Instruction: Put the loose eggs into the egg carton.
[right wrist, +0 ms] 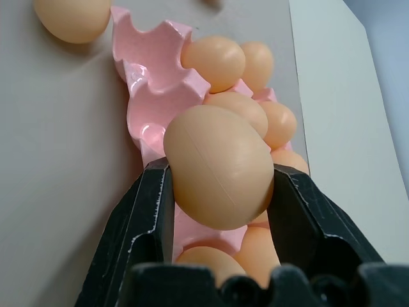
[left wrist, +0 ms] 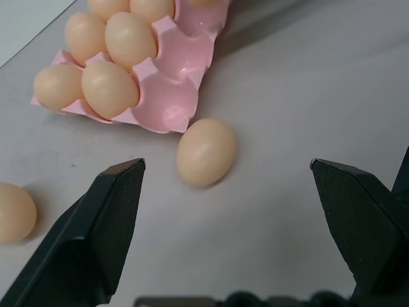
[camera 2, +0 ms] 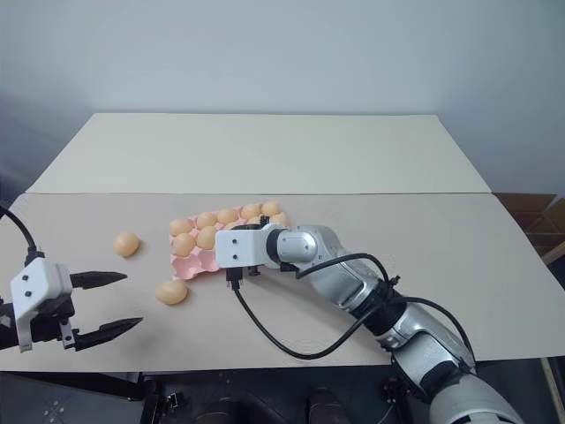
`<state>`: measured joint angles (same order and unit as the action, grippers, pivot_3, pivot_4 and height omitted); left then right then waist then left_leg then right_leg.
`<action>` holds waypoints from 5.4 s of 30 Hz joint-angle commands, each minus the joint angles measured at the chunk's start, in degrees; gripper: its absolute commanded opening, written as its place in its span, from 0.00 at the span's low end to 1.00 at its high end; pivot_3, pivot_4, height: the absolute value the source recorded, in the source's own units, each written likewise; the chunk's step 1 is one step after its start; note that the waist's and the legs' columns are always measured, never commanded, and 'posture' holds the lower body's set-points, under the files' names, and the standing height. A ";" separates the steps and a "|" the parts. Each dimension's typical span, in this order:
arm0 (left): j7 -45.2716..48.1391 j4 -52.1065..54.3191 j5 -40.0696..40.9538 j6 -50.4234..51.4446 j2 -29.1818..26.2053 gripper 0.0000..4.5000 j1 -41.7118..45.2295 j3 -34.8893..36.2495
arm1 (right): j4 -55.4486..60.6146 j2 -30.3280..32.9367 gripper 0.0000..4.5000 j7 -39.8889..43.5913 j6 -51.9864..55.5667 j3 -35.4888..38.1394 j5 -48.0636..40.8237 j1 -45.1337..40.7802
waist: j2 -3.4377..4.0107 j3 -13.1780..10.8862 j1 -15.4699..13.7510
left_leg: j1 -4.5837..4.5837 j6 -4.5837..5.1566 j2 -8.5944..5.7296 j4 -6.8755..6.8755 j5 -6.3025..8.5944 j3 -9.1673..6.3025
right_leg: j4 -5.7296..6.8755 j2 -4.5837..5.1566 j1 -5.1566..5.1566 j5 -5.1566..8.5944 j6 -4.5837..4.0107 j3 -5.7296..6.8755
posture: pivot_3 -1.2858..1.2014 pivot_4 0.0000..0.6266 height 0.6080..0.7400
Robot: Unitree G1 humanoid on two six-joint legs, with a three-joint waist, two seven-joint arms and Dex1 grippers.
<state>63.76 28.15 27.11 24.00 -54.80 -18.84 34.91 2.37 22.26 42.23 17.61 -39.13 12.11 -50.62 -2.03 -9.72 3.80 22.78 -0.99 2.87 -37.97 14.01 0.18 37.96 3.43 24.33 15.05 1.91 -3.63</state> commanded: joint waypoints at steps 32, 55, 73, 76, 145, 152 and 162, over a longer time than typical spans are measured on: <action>2.57 -0.65 -0.09 -1.12 0.28 1.00 -2.46 3.83 | 29.12 11.72 0.93 23.41 30.54 34.99 -28.24 11.59 | 0.01 -0.01 -1.19 | 0.00 0.00 0.02 0.00 0.00 -0.02 | -0.08 0.01 -0.06 0.00 0.00 0.03 | 0.52 0.24 1.00; -2.44 -7.28 0.05 -1.61 5.16 1.00 4.52 -5.69 | 34.83 24.73 0.93 11.55 34.33 43.69 -43.51 21.71 | 0.00 0.00 -1.41 | -0.06 0.01 0.00 0.00 0.00 0.02 | -0.14 0.00 -0.16 0.00 0.01 0.02 | 0.52 0.24 1.00; -10.00 -15.67 -6.47 -8.15 12.32 1.00 14.05 -19.55 | 36.42 26.06 0.93 8.72 31.53 43.80 -47.35 22.84 | 0.00 0.00 -1.60 | 0.00 0.01 -0.01 0.00 0.00 0.00 | -0.14 0.00 -0.14 0.00 0.01 0.02 | 0.52 0.24 1.00; -9.34 -16.35 -6.22 -7.63 12.26 1.00 14.57 -20.41 | 36.83 27.80 0.93 9.16 30.36 42.44 -46.56 23.81 | 0.00 0.00 -1.64 | -0.02 0.01 -0.01 0.00 0.00 0.00 | -0.14 0.00 -0.15 0.00 0.01 0.03 | 0.52 0.24 1.00; 17.01 -54.46 -12.49 -28.00 13.52 0.99 60.08 -36.34 | 43.89 29.22 0.94 -0.89 30.22 39.75 -41.66 31.37 | -0.01 0.01 -2.69 | 0.28 0.04 -0.04 -0.51 0.00 -0.13 | 0.01 -0.04 -0.09 0.01 0.04 0.12 | 0.52 0.24 1.00; 15.98 -51.59 -11.08 -27.66 9.17 0.99 57.21 -32.08 | 43.28 29.60 0.94 -0.35 29.74 39.28 -41.27 31.04 | -0.01 0.01 -2.77 | 0.28 0.04 -0.04 -0.55 0.01 -0.15 | 0.02 -0.05 -0.10 0.01 0.04 0.13 | 0.52 0.24 1.00; 12.09 -37.75 -4.99 -20.91 0.91 0.99 38.98 -19.35 | 42.04 29.65 0.94 2.87 27.07 39.45 -41.53 30.43 | 0.00 0.00 -2.58 | 0.29 0.05 0.01 -0.56 0.01 -0.15 | 0.03 -0.04 -0.08 0.01 0.05 0.14 | 0.52 0.24 1.00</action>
<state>77.19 -13.52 19.90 1.79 -52.46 21.49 11.90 43.72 51.52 44.20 46.67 -1.27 -28.97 -19.53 -2.03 -9.72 1.22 23.08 -0.93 2.89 -38.53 14.03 0.03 37.98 3.39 24.25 15.06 1.96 -3.49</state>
